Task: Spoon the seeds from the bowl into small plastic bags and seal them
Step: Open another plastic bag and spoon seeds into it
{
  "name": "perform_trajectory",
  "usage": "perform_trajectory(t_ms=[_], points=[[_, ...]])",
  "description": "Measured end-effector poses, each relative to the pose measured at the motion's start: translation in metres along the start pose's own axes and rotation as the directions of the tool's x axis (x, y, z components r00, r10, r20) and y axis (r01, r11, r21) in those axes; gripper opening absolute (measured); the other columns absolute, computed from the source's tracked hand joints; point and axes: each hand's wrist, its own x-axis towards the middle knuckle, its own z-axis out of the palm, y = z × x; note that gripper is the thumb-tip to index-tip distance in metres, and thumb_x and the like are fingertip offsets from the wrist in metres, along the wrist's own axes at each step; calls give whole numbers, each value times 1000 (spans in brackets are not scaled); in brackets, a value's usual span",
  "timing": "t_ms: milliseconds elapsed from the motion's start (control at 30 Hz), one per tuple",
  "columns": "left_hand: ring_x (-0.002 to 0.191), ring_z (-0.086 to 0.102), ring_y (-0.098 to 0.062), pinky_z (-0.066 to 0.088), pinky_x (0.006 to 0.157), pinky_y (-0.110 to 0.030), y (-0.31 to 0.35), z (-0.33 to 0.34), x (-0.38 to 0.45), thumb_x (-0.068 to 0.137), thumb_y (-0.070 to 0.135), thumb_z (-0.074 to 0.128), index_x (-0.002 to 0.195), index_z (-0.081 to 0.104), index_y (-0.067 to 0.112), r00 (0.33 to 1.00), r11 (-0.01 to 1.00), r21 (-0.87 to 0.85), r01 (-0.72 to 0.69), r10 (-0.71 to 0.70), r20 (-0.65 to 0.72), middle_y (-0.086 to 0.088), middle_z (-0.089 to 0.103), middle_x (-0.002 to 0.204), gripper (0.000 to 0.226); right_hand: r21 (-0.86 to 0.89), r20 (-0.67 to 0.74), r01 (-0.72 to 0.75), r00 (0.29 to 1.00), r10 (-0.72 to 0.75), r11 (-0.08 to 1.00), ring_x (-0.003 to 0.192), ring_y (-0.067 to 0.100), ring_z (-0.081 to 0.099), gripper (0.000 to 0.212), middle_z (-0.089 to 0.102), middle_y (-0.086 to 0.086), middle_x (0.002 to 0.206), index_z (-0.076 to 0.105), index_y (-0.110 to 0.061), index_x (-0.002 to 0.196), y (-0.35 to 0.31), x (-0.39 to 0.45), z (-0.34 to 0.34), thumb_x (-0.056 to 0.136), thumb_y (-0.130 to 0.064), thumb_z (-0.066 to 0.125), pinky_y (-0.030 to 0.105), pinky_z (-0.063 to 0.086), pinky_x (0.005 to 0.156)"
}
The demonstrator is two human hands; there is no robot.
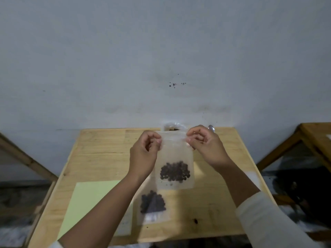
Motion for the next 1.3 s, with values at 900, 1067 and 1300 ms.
perform_trajectory(t_ms=[900, 1067, 1300], points=[[51, 39, -2, 37, 55, -16, 2, -11, -6, 74, 32, 77, 79, 67, 28, 992, 1000, 20, -12, 9, 126, 15, 63, 71, 12, 76, 56, -109, 993, 105, 991, 78, 7, 59, 8, 66, -6, 82, 69, -16, 75, 2, -5, 33, 77, -10, 73, 30, 49, 77], [51, 47, 0, 38, 55, -11, 4, -9, -9, 75, 30, 76, 75, 66, 28, 997, 994, 107, -24, 16, 81, 14, 68, 74, 10, 83, -23, -130, 991, 132, 988, 80, 9, 61, 13, 67, -5, 79, 69, -19, 71, 6, -7, 43, 75, -8, 74, 30, 50, 78], [65, 54, 5, 42, 65, -18, -6, -23, -3, 79, 25, 73, 79, 68, 27, 993, 992, 47, 113, -113, -19, 17, 66, 77, 6, 94, 205, -234, 956, 211, 968, 66, 11, 61, 25, 65, 6, 80, 68, -22, 94, 16, -20, 44, 79, -3, 70, 23, 50, 65]])
